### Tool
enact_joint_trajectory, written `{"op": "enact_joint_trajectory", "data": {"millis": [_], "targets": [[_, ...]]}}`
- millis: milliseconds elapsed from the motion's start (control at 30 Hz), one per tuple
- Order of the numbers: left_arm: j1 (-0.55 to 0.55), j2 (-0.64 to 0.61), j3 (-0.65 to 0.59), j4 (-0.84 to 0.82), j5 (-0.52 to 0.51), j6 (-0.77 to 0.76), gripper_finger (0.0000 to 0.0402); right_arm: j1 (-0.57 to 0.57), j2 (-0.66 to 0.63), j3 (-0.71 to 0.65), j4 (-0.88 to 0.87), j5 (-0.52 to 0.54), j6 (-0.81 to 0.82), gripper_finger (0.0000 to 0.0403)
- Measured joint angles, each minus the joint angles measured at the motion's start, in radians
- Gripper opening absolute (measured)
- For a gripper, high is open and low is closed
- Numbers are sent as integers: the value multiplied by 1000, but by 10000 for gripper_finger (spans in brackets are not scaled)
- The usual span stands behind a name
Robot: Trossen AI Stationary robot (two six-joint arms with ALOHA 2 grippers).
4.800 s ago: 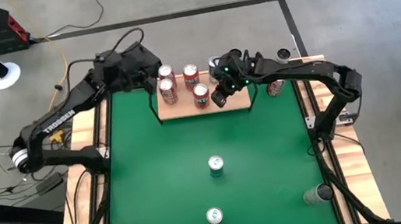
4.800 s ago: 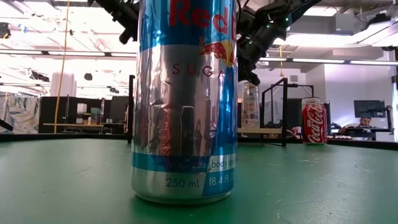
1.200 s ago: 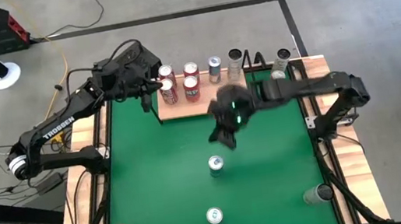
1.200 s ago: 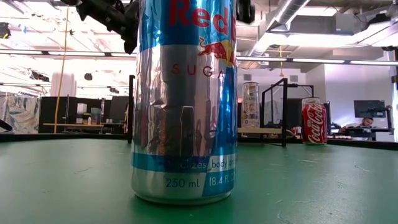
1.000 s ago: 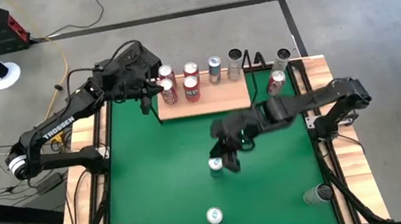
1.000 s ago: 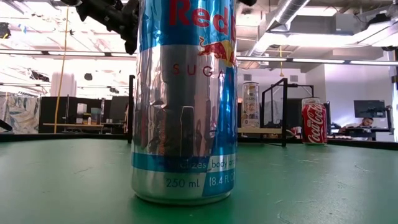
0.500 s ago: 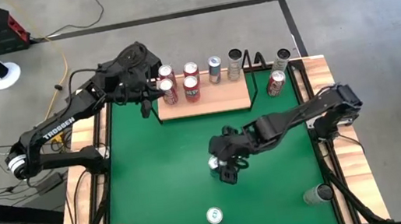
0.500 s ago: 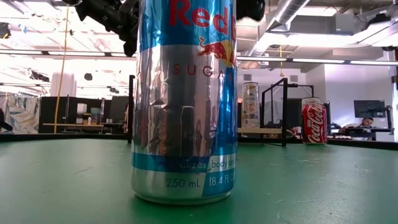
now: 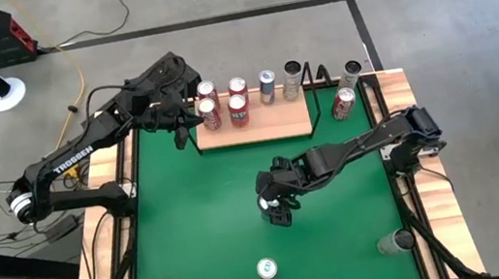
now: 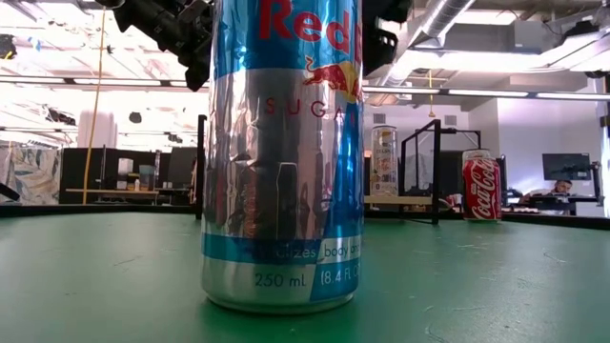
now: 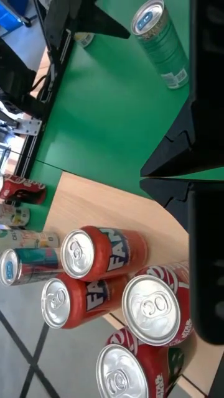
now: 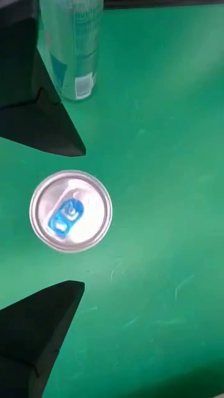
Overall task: Place canned beverage on shelf
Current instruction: Put the top blue soda can on the shelf
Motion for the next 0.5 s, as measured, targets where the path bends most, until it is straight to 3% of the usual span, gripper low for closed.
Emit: {"op": "enact_joint_trajectory", "data": {"millis": [500], "targets": [[0,0,0,-4,-2,16,0,-3,111,0,34,0,-19,369]]}}
